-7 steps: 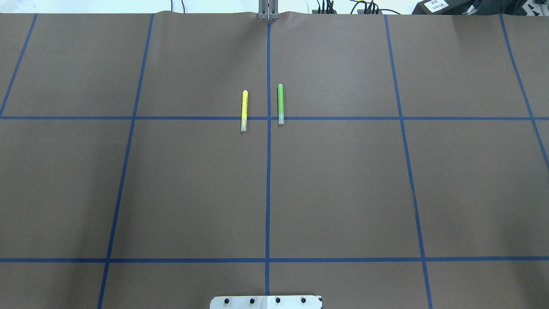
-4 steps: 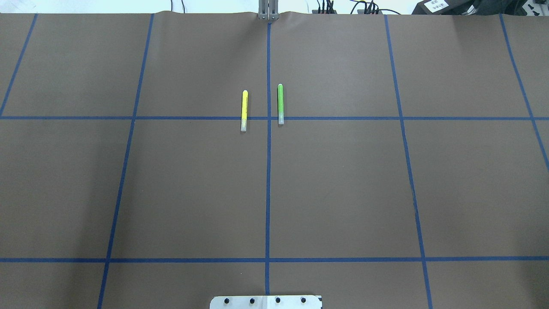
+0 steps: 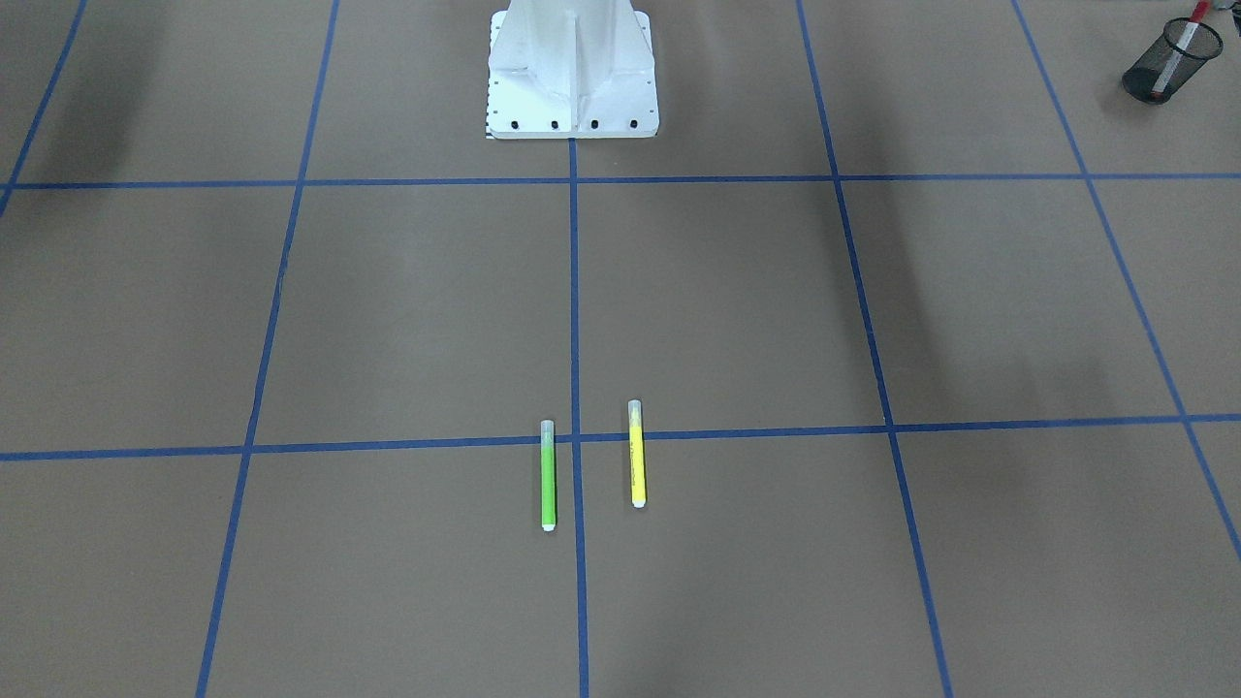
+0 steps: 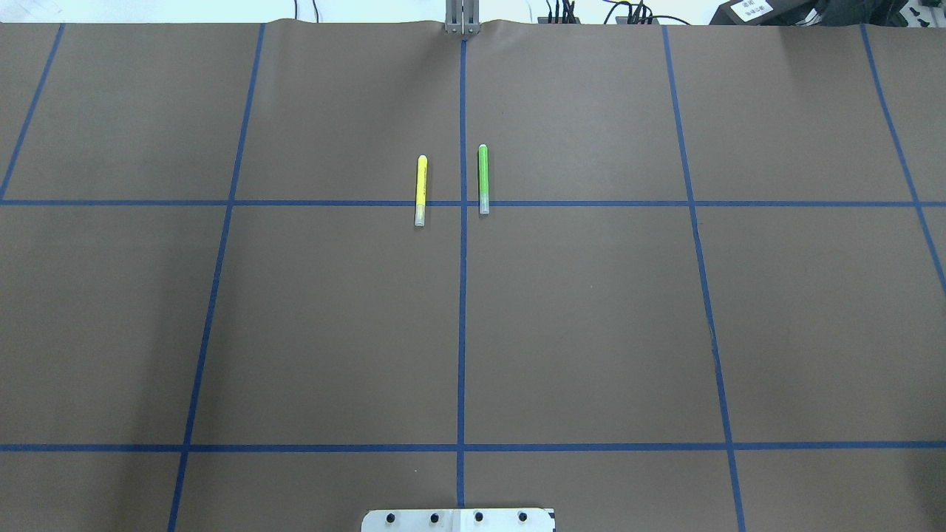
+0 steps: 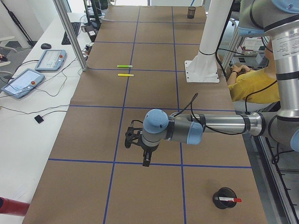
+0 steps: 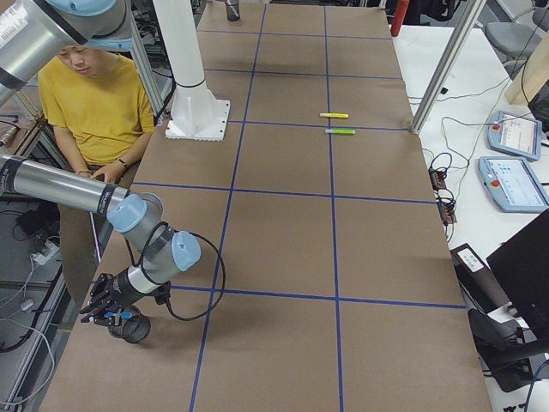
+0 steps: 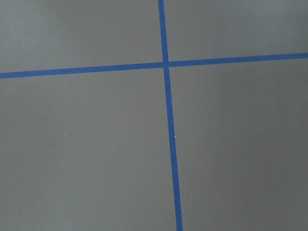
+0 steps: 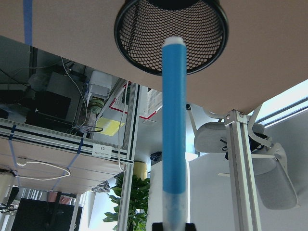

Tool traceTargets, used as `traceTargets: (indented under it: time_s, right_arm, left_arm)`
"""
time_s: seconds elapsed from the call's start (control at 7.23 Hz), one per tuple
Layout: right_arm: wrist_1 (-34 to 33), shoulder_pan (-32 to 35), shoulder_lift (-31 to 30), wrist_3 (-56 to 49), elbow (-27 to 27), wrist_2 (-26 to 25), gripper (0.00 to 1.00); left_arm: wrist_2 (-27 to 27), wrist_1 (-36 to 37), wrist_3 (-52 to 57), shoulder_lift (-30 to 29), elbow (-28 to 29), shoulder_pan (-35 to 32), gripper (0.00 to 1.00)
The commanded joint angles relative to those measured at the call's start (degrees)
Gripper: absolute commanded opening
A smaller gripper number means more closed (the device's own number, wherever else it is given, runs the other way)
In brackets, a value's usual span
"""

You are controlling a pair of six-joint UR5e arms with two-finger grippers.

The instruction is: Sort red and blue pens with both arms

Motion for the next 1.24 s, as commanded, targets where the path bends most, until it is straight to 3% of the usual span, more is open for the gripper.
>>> traceTargets:
  time_s: [0.0, 0.41, 0.55, 0.69, 1.11]
  right_arm:
    - [1.09, 0.0, 0.0, -0.09, -1.35, 2.06, 0.0]
    - [1.09, 0.0, 0.0, -0.09, -1.97, 2.07, 0.03]
    - [1.18, 0.0, 0.0, 0.0, -1.97, 2.15, 0.65]
    - [1.18, 0.0, 0.0, -0.09, -1.97, 2.59, 0.98]
    - [1.09, 0.0, 0.0, -0.09, -1.88, 2.59, 0.99]
  left_arm:
    - [0.0, -0.01, 0.0, 0.01, -0.03, 0.16, 1.0]
    - [0.0, -0.01, 0.0, 0.01, -0.03, 0.16, 1.0]
    - [0.0, -0.01, 0.0, 0.01, -0.11, 0.16, 1.0]
    - [0.0, -0.01, 0.0, 0.01, -0.11, 0.16, 1.0]
    - [0.0, -0.01, 0.0, 0.01, -0.11, 0.16, 1.0]
